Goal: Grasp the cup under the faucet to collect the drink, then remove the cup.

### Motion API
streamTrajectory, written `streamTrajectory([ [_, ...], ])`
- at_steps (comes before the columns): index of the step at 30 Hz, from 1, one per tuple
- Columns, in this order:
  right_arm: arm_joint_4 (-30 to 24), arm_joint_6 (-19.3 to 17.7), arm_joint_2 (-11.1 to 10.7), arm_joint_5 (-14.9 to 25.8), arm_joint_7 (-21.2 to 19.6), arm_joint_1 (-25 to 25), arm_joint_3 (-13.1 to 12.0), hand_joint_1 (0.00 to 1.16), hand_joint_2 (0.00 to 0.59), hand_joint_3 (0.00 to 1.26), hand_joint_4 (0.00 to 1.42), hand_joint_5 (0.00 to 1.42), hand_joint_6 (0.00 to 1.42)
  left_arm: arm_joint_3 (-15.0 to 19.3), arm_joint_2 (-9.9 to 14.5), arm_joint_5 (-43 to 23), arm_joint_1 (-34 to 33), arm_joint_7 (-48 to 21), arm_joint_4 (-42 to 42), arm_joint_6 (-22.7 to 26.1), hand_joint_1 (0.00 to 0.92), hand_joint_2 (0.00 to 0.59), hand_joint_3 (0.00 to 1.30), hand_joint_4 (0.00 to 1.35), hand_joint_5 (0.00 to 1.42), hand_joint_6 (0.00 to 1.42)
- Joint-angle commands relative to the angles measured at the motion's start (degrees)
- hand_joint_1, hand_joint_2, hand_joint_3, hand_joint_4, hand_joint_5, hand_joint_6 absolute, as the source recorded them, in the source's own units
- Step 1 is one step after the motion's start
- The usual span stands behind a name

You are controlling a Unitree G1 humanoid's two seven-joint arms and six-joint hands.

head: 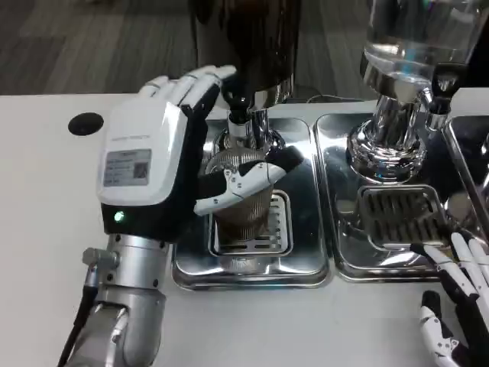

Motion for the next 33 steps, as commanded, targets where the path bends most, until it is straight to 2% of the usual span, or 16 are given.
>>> streamTrajectory([
  [1, -0.2, -1.1, 0.2, 0.7, -0.5, 0.1, -0.2, 0.1, 0.561, 0.19, 0.0, 0.0, 0.08, 1.5, 0.4, -0.2, 0.3, 0.6, -0.5, -0.2, 0.0, 0.049, 0.13, 0.0, 0.16, 0.12],
  [6, -0.1, -1.2, 0.4, 0.8, -0.4, 0.1, -0.3, 0.1, 0.561, 0.19, 0.0, 0.0, 0.09, 1.7, 0.2, 0.1, 0.5, 1.1, -0.2, -0.6, 0.0, 0.037, 0.12, 0.0, 0.07, 0.04],
  [12, 0.5, -1.5, 0.3, 1.1, -0.5, -0.1, -0.4, 0.1, 0.561, 0.2, 0.0, 0.0, 0.09, 2.4, 0.5, -0.3, 2.8, 2.4, -1.7, -1.5, 0.0, 0.035, 0.11, 0.0, 0.06, 0.01],
  [21, -1.6, -2.3, 0.0, 1.3, -0.2, -0.2, -0.9, 0.11, 0.557, 0.16, 0.0, 0.0, 0.09, 4.6, 1.4, -1.5, 12.3, 6.2, -2.6, -5.4, 0.0, 0.034, 0.1, 0.0, 0.03, 0.0],
  [27, -3.2, -1.9, 0.3, 1.3, 1.0, -1.2, -0.9, 0.19, 0.486, 0.12, 0.0, 0.0, 0.1, 6.4, 3.6, -1.1, 19.2, 7.5, -1.2, -6.9, 0.0, 0.034, 0.09, 0.0, 0.02, 0.0],
  [31, -3.3, -1.7, 0.0, 0.7, 2.6, -2.4, -0.3, 0.23, 0.359, 0.1, 0.0, 0.0, 0.07, 5.9, 5.2, 1.2, 22.8, 8.7, 0.8, -6.8, 0.0, 0.034, 0.08, 0.0, 0.02, 0.0],
  [33, -4.0, -1.2, -0.1, -0.1, 3.3, -2.7, -0.1, 0.25, 0.331, 0.07, 0.0, 0.0, 0.06, 5.3, 5.9, 2.7, 24.5, 9.5, 1.5, -6.5, 0.0, 0.034, 0.07, 0.0, 0.02, 0.0],
])
